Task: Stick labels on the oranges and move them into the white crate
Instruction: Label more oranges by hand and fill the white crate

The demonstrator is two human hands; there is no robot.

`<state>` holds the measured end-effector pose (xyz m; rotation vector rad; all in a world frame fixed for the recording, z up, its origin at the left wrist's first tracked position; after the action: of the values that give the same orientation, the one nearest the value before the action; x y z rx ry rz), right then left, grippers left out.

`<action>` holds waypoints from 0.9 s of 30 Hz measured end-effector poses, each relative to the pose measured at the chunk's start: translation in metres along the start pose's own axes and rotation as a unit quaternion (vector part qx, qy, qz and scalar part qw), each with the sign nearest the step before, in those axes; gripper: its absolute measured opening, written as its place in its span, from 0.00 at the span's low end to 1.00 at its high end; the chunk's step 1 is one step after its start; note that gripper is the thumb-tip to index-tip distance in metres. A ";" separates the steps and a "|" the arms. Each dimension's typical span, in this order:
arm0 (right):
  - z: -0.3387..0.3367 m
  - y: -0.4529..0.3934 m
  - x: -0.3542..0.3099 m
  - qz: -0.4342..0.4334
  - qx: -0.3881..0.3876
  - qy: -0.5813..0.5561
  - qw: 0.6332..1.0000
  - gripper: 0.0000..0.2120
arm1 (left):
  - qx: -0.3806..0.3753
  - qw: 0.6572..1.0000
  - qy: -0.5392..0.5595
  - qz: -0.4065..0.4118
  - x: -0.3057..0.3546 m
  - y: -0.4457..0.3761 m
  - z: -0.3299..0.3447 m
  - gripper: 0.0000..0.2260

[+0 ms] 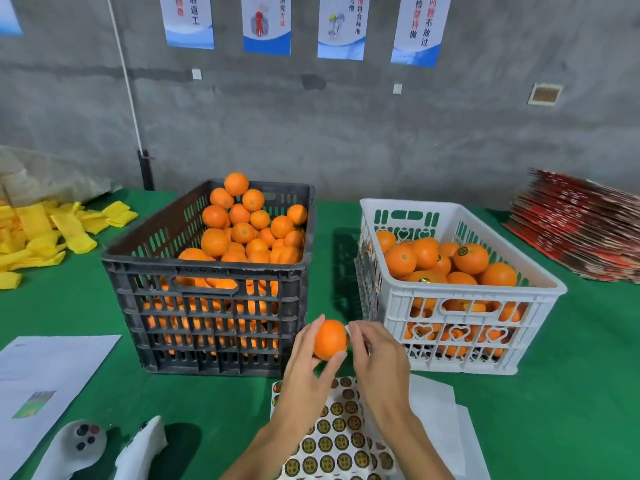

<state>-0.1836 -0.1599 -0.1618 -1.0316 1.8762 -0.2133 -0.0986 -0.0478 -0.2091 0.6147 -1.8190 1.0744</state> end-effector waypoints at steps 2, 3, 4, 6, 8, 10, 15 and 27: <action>-0.012 -0.014 -0.018 -0.016 -0.002 -0.021 1.000 0.17 | 0.012 0.999 -0.006 0.039 0.023 -0.023 0.004 0.29; -0.019 -0.022 -0.027 -0.020 0.005 -0.024 0.999 0.19 | 0.023 0.998 -0.019 0.059 0.035 -0.038 0.007 0.30; -0.026 -0.032 -0.036 -0.027 0.020 -0.015 0.999 0.20 | 0.033 0.996 -0.028 0.078 0.047 -0.052 0.009 0.31; -0.040 -0.056 -0.048 -0.041 0.055 0.021 0.997 0.21 | 0.046 0.992 -0.041 0.111 0.076 -0.083 0.018 0.30; -0.054 -0.083 -0.055 -0.028 0.064 0.029 0.997 0.23 | 0.025 0.989 -0.039 0.139 0.102 -0.112 0.033 0.24; -0.068 -0.114 -0.050 0.010 0.064 0.034 0.997 0.26 | 0.010 0.977 -0.093 0.193 0.122 -0.138 0.055 0.19; -0.107 -0.166 -0.010 0.077 0.132 0.089 0.984 0.27 | -0.137 0.941 -0.184 0.249 0.145 -0.183 0.105 0.32; -0.028 -0.223 -0.075 -0.186 0.004 0.056 0.981 0.20 | -0.109 0.913 -0.350 0.178 0.156 -0.255 -0.002 0.40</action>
<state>-0.0653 -0.2527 0.0218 -1.3847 1.7658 -0.5047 0.0244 -0.1687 0.0353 0.5877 -2.7208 0.9142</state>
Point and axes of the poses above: each hand's wrist, its own y-axis away from the middle knuckle, its own z-axis out of the palm, x = y × z, the point moved 2 cm from there along -y, towards the middle knuckle, and after that the axes turned 2 degrees about x, right-handed, at the moved point
